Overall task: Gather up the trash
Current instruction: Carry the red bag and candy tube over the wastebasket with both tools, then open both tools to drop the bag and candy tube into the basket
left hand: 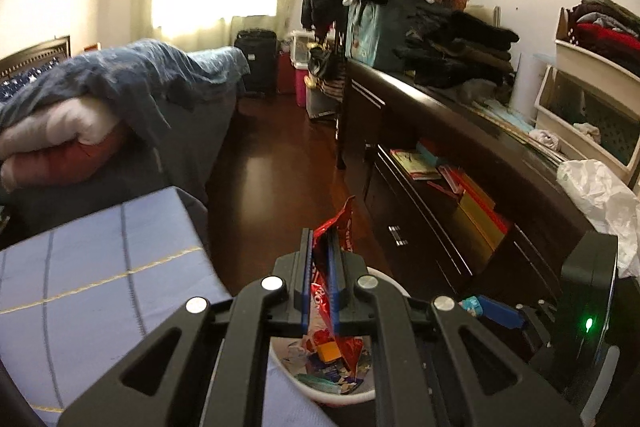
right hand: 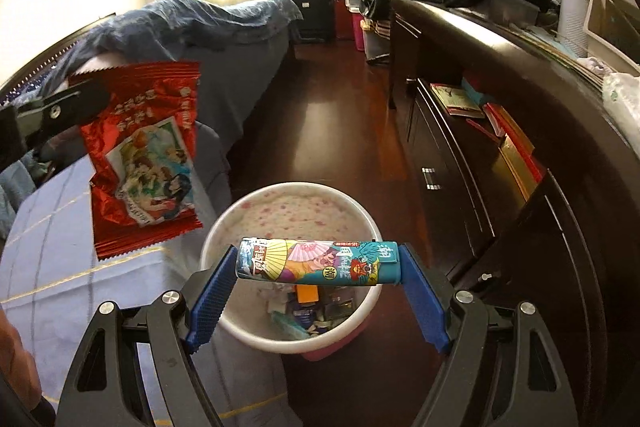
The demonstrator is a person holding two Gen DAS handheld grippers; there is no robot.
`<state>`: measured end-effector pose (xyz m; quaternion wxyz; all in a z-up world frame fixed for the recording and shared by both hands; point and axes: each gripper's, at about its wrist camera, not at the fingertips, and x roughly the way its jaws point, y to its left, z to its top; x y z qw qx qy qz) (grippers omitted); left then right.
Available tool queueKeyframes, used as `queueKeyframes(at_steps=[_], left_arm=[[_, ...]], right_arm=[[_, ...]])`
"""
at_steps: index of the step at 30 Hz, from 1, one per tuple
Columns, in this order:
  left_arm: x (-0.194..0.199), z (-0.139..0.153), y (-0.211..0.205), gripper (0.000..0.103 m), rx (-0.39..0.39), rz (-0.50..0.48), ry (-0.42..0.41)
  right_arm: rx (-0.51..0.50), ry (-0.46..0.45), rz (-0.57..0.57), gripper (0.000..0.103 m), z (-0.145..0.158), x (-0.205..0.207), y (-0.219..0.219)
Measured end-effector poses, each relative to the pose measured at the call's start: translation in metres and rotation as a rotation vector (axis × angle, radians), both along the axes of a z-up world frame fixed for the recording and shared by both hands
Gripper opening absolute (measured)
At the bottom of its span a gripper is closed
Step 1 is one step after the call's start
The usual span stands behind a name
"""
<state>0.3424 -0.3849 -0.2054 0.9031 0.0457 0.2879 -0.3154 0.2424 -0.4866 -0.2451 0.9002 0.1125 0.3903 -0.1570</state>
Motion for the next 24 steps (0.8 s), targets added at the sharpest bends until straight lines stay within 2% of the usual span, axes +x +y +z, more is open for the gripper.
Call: queueKeyframes(at_steps=[4, 11, 13, 15, 16, 18, 20, 24], left_arm=[[0.024, -0.023, -0.015, 0.010, 0.008, -0.012, 0.068], [0.050, -0.057, -0.029, 0.011, 0.040, -0.010, 0.131], [0.053, -0.061, -0.028, 0.021, 0.045, -0.006, 0.138], [0.055, -0.063, -0.027, 0.042, 0.044, -0.001, 0.135], [0.055, -0.062, -0.025, 0.048, 0.039, 0.003, 0.130], [0.052, -0.057, -0.020, 0.069, 0.018, 0.013, 0.104], [0.049, -0.051, -0.017, 0.079, 0.013, 0.018, 0.073], [0.042, -0.039, -0.019, 0.089, 0.019, 0.017, 0.031]], right_arm=[[0.007, 0.031, -0.001, 0.080, -0.020, 0.015, -0.006], [0.004, 0.083, -0.001, 0.080, -0.055, 0.037, -0.011], [-0.003, 0.092, 0.000, 0.080, -0.061, 0.040, -0.010], [-0.017, 0.107, -0.007, 0.080, -0.065, 0.042, -0.009], [-0.023, 0.111, -0.011, 0.080, -0.066, 0.043, -0.009], [-0.037, 0.109, -0.016, 0.084, -0.065, 0.043, -0.008], [-0.049, 0.097, -0.016, 0.087, -0.061, 0.040, -0.006], [-0.063, 0.081, -0.020, 0.090, -0.054, 0.037, -0.005]])
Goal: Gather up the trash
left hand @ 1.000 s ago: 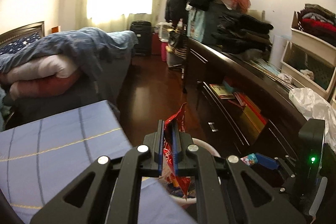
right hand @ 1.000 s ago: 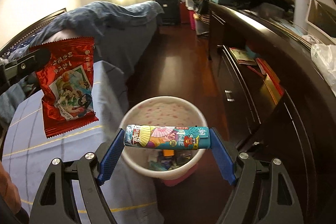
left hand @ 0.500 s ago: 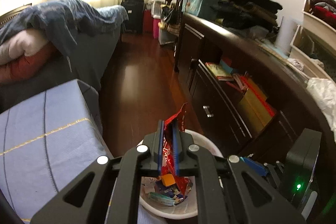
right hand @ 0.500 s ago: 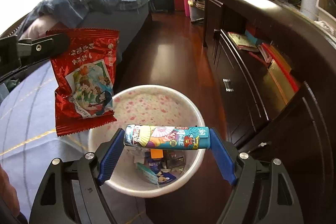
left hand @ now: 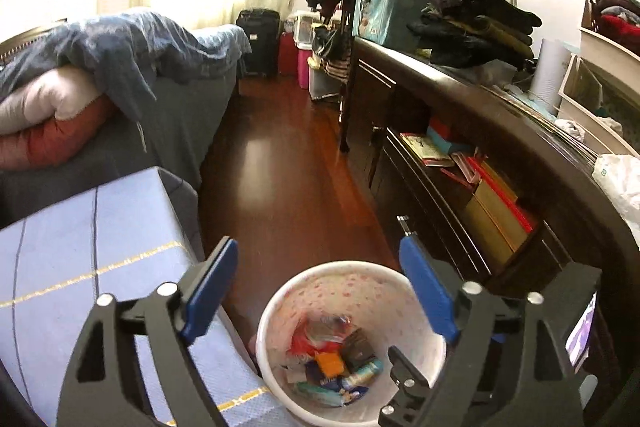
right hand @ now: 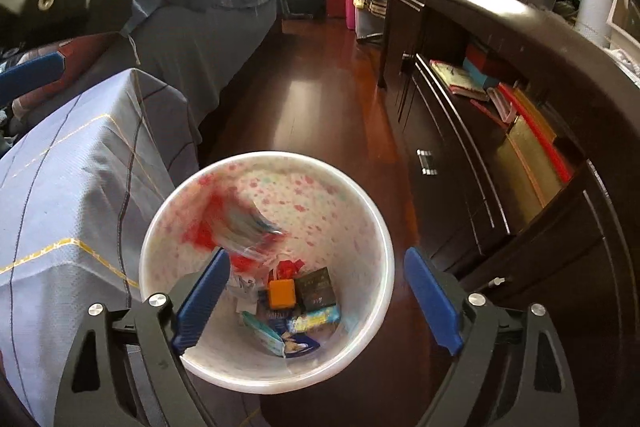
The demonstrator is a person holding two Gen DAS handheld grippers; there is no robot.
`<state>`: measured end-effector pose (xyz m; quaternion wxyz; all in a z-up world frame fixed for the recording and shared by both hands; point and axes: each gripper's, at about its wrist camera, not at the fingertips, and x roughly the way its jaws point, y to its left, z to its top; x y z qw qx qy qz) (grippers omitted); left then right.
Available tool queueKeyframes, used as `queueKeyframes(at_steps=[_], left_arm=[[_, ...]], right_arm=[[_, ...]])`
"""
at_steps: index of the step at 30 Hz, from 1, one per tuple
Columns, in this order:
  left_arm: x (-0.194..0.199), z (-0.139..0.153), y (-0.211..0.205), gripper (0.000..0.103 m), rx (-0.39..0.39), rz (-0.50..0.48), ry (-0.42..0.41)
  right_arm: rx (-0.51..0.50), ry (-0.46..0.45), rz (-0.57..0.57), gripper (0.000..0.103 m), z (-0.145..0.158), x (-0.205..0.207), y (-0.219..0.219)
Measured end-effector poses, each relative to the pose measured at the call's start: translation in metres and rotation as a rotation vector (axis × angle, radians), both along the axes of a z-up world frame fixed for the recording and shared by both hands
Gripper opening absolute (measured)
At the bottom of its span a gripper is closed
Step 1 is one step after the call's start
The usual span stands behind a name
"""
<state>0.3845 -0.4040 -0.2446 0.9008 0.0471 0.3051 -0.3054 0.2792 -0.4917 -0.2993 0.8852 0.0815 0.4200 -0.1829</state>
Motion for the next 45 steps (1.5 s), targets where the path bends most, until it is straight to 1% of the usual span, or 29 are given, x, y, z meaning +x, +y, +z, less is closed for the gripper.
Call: queueKeyframes(at_steps=[2, 5, 13, 19, 23, 28, 34, 38, 40, 45], left_arm=[[-0.003, 0.004, 0.001, 0.092, -0.010, 0.001, -0.015], [-0.005, 0.010, 0.001, 0.096, -0.018, 0.002, -0.017], [-0.007, 0.023, 0.011, 0.097, -0.048, 0.012, -0.005], [-0.020, 0.042, 0.037, 0.099, -0.058, 0.055, -0.035], [-0.032, 0.056, 0.073, 0.099, -0.062, 0.126, -0.032], [-0.044, 0.070, 0.130, 0.099, -0.077, 0.240, 0.008], [-0.071, 0.087, 0.211, 0.099, -0.085, 0.387, 0.009], [-0.096, 0.101, 0.265, 0.099, -0.103, 0.479, -0.006], [-0.109, 0.110, 0.293, 0.099, -0.116, 0.521, -0.018], [-0.140, 0.127, 0.340, 0.099, -0.111, 0.598, -0.054]], right_arm=[[0.001, -0.001, -0.002, 0.091, 0.002, -0.001, 0.000], [0.005, -0.003, -0.008, 0.091, 0.006, -0.004, 0.000], [0.027, -0.004, -0.019, 0.092, 0.016, -0.013, 0.000], [0.067, -0.036, -0.003, 0.095, 0.035, -0.025, 0.014], [0.078, -0.066, 0.044, 0.099, 0.053, -0.035, 0.043], [0.086, -0.078, 0.123, 0.099, 0.072, -0.043, 0.087], [0.089, -0.109, 0.234, 0.099, 0.095, -0.054, 0.144], [0.087, -0.136, 0.308, 0.099, 0.114, -0.064, 0.185], [0.084, -0.145, 0.332, 0.099, 0.120, -0.068, 0.199], [0.076, -0.177, 0.390, 0.099, 0.140, -0.082, 0.234]])
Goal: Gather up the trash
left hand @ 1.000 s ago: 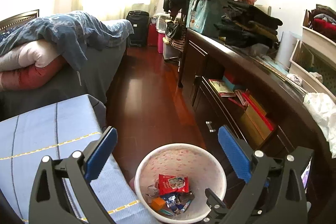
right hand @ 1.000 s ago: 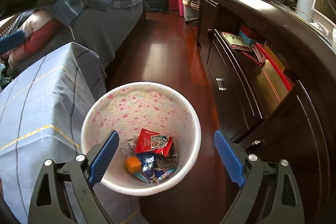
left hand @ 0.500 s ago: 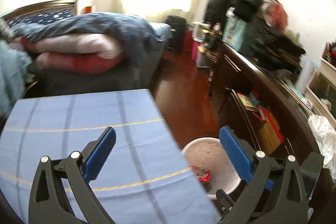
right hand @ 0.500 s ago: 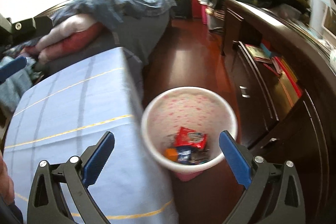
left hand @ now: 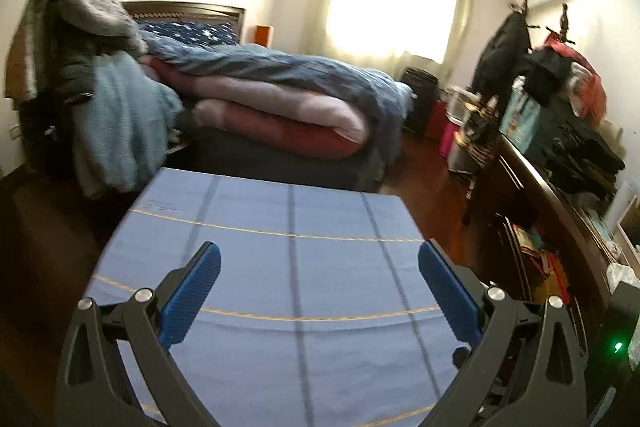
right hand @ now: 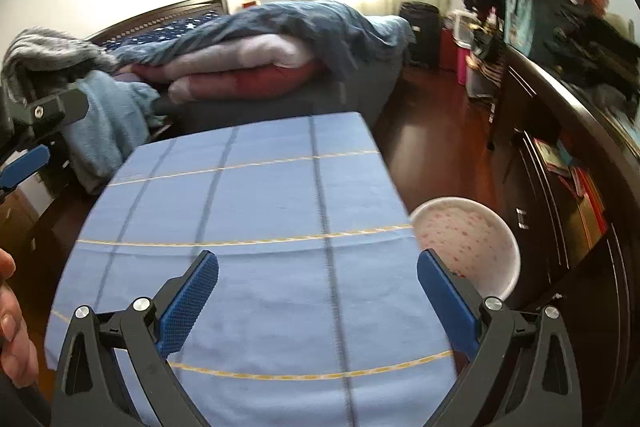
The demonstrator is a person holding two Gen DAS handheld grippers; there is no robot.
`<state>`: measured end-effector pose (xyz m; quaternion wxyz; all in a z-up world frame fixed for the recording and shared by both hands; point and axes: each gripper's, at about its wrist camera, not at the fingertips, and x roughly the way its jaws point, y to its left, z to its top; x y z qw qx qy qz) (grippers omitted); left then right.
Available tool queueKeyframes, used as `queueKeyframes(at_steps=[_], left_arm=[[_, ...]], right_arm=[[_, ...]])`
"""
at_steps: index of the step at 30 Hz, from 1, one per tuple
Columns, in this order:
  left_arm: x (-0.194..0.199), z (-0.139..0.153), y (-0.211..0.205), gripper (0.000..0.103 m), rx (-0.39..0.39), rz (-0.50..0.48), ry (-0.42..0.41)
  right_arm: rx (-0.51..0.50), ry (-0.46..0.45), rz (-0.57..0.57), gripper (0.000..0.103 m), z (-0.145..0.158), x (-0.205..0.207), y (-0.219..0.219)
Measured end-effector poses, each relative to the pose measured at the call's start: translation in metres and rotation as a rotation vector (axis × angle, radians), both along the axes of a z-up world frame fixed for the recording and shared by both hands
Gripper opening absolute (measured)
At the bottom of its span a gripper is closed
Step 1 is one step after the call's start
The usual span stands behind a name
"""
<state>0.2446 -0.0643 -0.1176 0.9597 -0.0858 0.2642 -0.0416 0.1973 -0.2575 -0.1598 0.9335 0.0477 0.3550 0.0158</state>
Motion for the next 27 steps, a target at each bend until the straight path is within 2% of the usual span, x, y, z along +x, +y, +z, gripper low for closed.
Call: queueKeyframes(at_steps=[4, 12, 20, 27], left_arm=[[-0.024, 0.013, 0.025, 0.099, 0.013, 0.049, -0.032], [-0.089, 0.050, 0.072, 0.099, 0.027, 0.138, -0.117], [-0.164, 0.097, 0.078, 0.099, 0.106, 0.199, -0.266], [-0.203, 0.118, 0.083, 0.099, 0.098, 0.194, -0.299]], right_arm=[[-0.024, -0.045, 0.034, 0.099, 0.018, -0.015, 0.025], [-0.120, -0.208, 0.048, 0.099, 0.067, -0.067, 0.067], [-0.116, -0.340, 0.025, 0.099, 0.113, -0.122, 0.077], [-0.126, -0.392, 0.011, 0.099, 0.131, -0.147, 0.081]])
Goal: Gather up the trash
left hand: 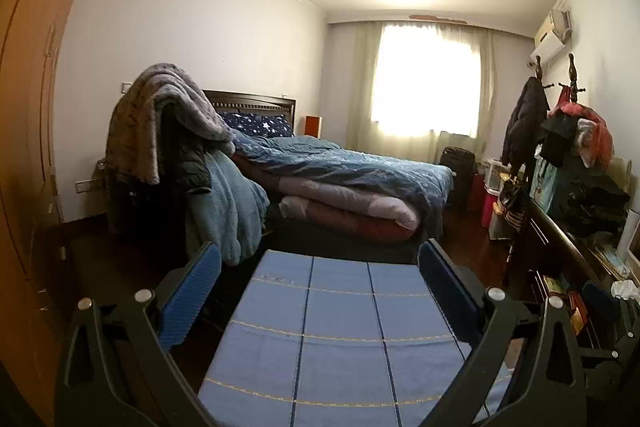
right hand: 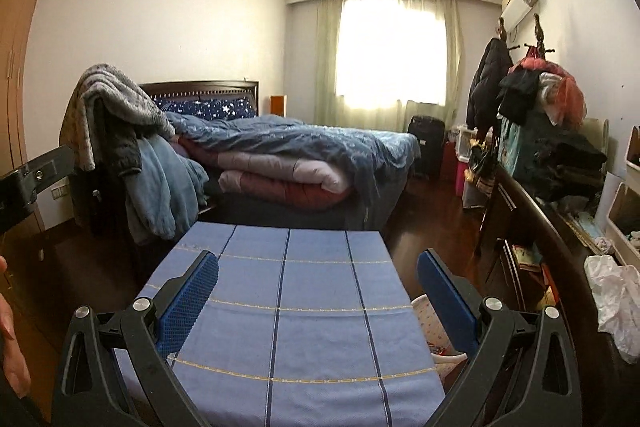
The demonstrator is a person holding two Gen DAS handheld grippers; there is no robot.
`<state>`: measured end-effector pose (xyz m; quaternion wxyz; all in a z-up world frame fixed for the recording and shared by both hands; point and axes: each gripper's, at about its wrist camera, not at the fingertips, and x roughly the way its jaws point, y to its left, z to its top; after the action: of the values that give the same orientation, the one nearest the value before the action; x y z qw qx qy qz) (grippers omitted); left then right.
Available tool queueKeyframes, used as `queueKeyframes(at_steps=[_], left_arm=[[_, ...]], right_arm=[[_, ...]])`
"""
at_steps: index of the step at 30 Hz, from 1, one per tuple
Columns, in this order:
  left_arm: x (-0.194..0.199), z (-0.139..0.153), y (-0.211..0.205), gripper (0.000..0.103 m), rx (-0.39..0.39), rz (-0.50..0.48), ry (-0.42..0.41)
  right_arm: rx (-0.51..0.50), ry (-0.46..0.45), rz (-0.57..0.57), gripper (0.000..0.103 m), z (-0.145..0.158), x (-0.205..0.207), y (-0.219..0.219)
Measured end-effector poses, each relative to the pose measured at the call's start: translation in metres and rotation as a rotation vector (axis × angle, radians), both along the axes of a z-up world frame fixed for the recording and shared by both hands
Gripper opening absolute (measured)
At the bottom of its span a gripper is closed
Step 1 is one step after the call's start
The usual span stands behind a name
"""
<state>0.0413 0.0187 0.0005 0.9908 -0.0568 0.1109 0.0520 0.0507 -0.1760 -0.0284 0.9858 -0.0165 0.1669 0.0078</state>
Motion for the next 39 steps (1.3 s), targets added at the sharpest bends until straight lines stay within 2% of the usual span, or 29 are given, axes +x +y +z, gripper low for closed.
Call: queueKeyframes(at_steps=[5, 11, 18, 39], left_arm=[[-0.014, 0.008, 0.008, 0.099, -0.015, 0.028, -0.018], [-0.022, 0.014, 0.007, 0.099, -0.017, 0.014, -0.035], [-0.027, 0.021, -0.003, 0.099, 0.010, -0.013, -0.062], [-0.031, 0.024, -0.005, 0.099, 0.012, -0.034, -0.077]], right_arm=[[0.001, -0.025, -0.008, 0.099, 0.007, -0.010, -0.001], [0.011, -0.056, -0.015, 0.099, 0.013, -0.018, -0.004], [0.019, -0.061, -0.017, 0.099, 0.016, -0.021, -0.008], [0.027, -0.085, -0.043, 0.099, 0.020, -0.027, -0.014]])
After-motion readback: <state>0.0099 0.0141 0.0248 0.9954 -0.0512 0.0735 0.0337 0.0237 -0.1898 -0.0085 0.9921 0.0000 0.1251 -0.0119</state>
